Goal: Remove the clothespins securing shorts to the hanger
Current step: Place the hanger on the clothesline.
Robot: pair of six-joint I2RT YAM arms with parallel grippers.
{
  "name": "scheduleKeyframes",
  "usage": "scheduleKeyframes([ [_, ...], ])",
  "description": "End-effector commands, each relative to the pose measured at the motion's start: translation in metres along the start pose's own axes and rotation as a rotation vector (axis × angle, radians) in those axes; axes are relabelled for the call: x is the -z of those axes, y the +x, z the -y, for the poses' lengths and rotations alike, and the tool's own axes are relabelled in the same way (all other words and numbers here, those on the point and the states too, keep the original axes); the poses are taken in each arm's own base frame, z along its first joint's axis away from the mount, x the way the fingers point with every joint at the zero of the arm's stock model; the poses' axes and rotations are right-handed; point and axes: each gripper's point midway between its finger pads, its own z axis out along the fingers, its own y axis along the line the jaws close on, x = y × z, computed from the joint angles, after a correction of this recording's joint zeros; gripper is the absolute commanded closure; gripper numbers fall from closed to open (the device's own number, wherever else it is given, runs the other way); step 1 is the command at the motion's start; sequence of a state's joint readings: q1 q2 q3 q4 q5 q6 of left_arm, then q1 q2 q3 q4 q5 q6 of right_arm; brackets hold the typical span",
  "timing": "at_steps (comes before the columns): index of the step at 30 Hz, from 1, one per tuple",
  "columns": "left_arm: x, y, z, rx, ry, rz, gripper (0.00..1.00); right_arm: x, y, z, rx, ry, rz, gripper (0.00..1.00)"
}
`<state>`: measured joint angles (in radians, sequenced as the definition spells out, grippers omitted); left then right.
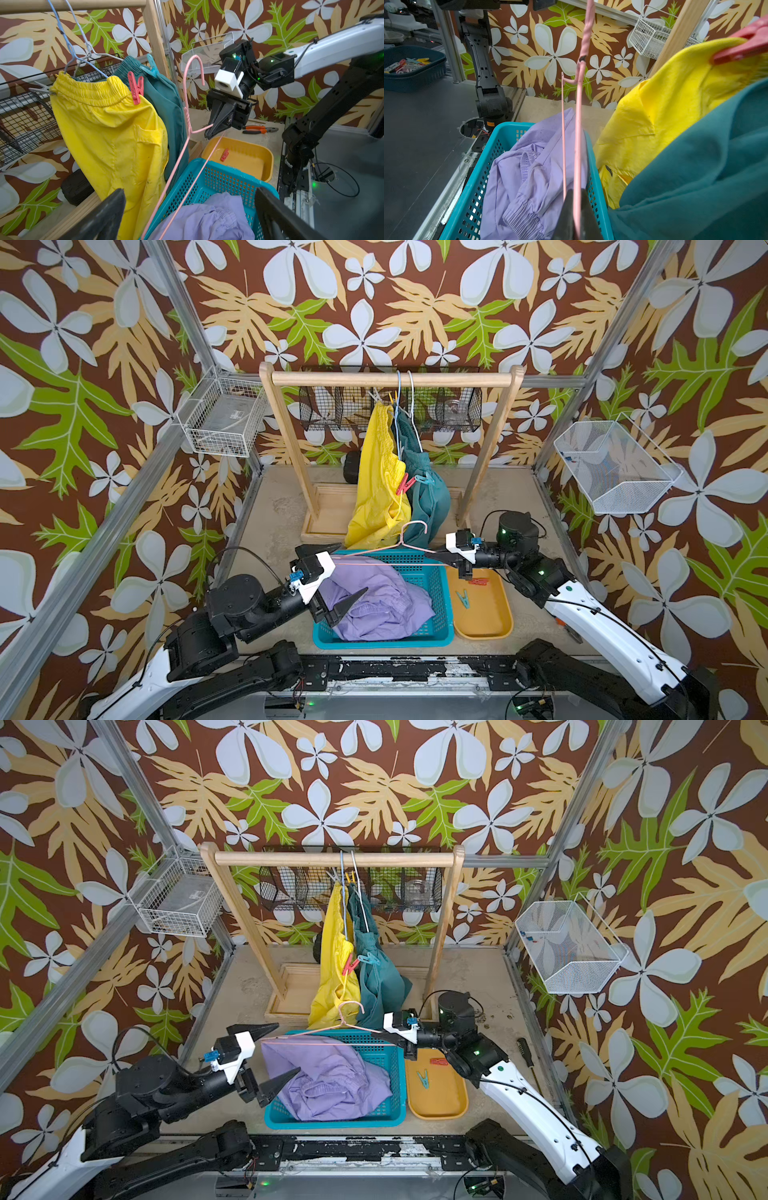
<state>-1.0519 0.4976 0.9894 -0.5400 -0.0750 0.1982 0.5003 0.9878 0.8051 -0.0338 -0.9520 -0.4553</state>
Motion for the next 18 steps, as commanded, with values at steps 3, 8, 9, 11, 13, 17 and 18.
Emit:
scheduleKeyframes([
  [3,-0.009,0.033,0.014,-0.064,0.073,-0.129,0.07,0.002,-0.004,-0.016,0.081,-0.083,0.023,1.0],
  [8,-0.016,0.047,0.022,-0.096,0.115,-0.176,0.07,0.003,-0.005,-0.024,0.084,-0.125,0.029,1.0],
  [9,-0.017,0.049,0.021,-0.102,0.108,-0.183,0.07,0.002,-0.004,-0.026,0.087,-0.138,0.029,1.0],
  [11,-0.021,0.057,0.019,-0.118,0.093,-0.213,0.08,0.002,-0.004,-0.032,0.088,-0.165,0.037,1.0],
  [13,-0.024,0.064,0.02,-0.125,0.099,-0.239,0.09,0.0,-0.004,-0.034,0.093,-0.169,0.035,1.0],
  [17,-0.033,0.078,0.022,-0.138,0.102,-0.285,0.12,-0.002,-0.001,-0.041,0.094,-0.203,0.027,1.0],
  [18,-0.033,0.081,0.021,-0.141,0.101,-0.293,0.12,-0.003,-0.002,-0.043,0.096,-0.21,0.027,1.0],
])
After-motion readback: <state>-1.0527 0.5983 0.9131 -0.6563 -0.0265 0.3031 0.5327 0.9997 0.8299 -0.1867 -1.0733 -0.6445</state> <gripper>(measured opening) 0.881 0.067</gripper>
